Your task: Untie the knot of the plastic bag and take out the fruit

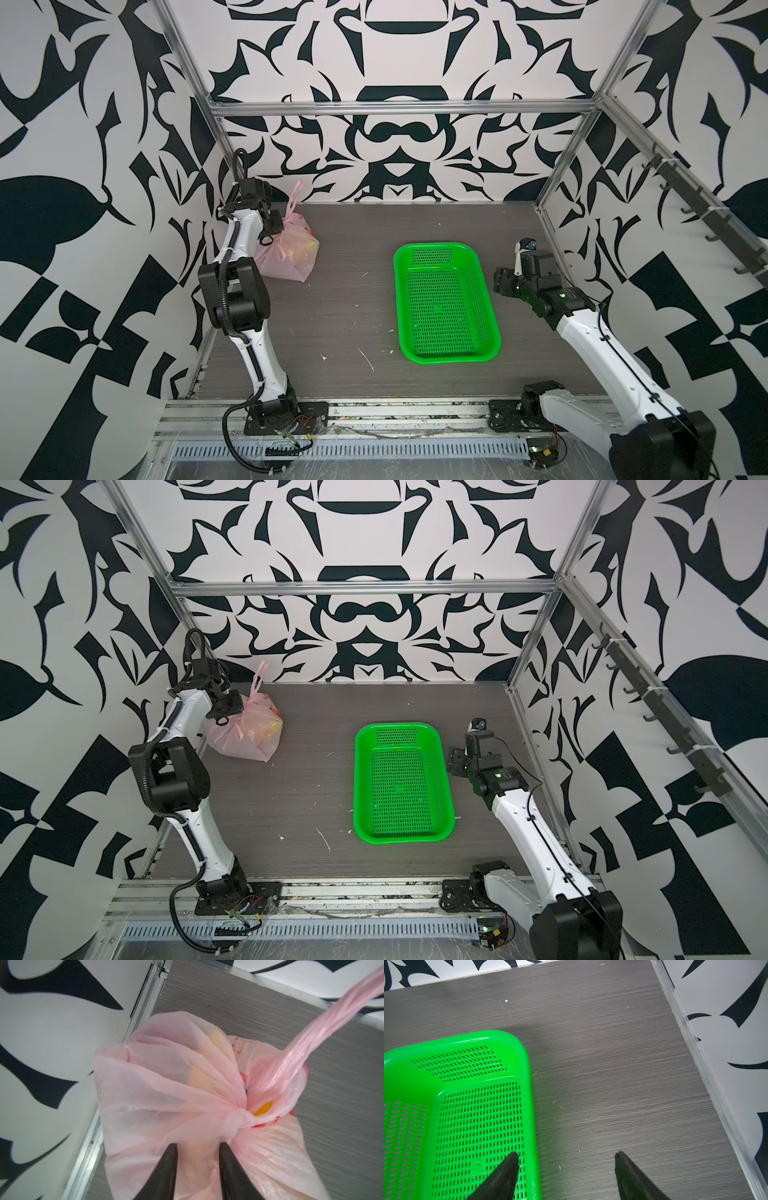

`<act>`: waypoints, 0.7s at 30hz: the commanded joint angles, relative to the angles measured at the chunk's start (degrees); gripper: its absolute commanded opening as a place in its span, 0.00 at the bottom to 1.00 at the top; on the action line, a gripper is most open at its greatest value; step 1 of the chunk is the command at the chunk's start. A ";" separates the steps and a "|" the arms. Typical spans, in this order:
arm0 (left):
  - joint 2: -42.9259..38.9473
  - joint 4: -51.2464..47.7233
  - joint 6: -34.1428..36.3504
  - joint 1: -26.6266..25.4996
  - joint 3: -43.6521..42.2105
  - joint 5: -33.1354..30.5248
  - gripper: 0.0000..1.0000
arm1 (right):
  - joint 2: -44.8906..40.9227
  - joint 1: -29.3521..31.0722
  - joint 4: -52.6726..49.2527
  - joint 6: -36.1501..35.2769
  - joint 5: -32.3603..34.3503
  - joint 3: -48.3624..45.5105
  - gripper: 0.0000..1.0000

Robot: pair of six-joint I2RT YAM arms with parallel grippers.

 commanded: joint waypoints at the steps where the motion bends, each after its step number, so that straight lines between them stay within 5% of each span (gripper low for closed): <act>1: 0.47 0.43 -0.53 0.23 -1.63 1.27 0.27 | -1.89 0.32 0.79 -0.82 0.98 1.51 0.76; 7: -0.92 0.81 -1.56 0.16 -2.82 2.80 0.01 | -2.72 0.35 0.78 -0.82 1.09 0.90 0.76; 21: -18.11 7.85 -14.96 -3.56 -21.31 11.33 0.00 | -4.77 0.37 1.08 -1.26 0.12 -0.13 0.76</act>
